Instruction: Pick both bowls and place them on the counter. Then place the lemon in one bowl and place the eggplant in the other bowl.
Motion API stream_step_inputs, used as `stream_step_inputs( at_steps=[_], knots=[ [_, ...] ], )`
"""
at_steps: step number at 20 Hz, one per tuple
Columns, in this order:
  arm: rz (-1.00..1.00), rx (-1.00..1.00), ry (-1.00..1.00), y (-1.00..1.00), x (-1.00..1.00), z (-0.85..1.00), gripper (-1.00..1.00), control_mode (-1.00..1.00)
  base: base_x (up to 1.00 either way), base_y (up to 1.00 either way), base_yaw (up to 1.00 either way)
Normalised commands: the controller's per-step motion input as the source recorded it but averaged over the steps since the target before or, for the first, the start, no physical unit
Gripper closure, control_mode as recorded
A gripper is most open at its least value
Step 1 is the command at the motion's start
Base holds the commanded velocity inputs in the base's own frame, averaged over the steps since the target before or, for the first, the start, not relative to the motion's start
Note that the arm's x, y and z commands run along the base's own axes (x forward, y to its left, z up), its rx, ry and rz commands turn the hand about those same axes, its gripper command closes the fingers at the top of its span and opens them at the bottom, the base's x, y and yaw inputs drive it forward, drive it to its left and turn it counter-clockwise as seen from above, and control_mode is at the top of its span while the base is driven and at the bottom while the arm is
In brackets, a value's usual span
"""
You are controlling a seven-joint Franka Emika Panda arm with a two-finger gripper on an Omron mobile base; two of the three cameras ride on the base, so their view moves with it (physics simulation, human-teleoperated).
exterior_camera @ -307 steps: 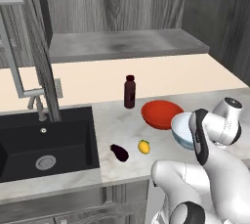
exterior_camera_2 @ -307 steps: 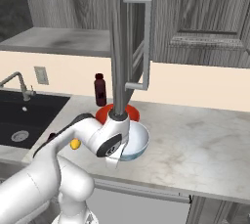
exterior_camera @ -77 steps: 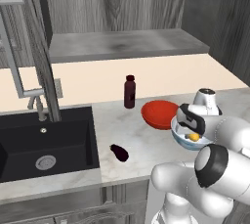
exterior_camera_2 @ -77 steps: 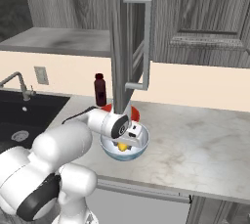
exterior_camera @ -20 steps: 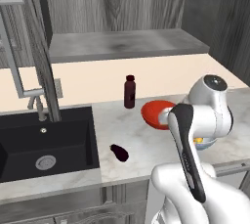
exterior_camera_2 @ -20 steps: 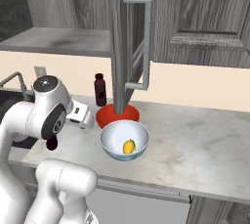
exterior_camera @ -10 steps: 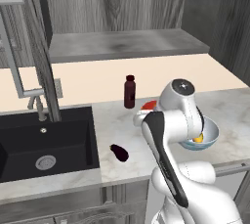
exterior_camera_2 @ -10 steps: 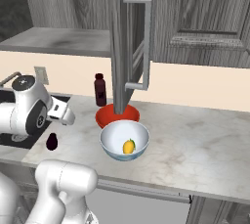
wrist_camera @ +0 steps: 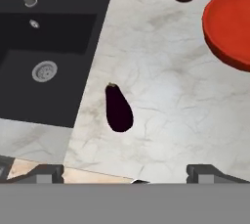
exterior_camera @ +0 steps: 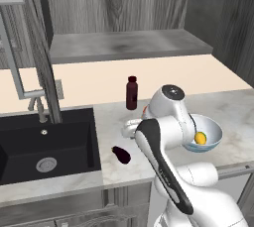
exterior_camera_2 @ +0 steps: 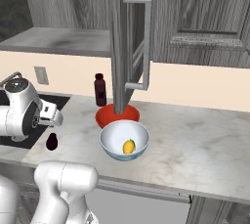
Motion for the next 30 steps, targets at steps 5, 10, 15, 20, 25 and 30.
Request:
stream_step_inputs(
  at_steps=[5, 10, 15, 20, 25, 30],
  knots=[
    [0.14, 0.03, 0.0, 0.28, 0.03, -0.35, -1.0, -1.0, 0.0, 0.0, 0.0],
    [0.0, 0.0, 0.04, 0.15, 0.37, -0.23, -1.0, -1.0, 0.0, 0.0, 0.0],
    [0.0, 0.0, 0.1, 0.1, 0.26, -0.35, -1.0, -1.0, 0.0, 0.0, 0.0],
    [0.0, 0.0, 0.15, 0.11, 0.14, -0.29, -1.0, -1.0, 0.0, 0.0, 0.0],
    [0.0, 0.0, 0.17, 0.04, 0.1, -0.35, -1.0, -1.0, 0.0, 0.0, 0.0],
    [0.0, -0.03, 0.12, 0.0, 0.02, -0.31, -1.0, -1.0, 0.0, 0.0, 0.0]
  ],
)
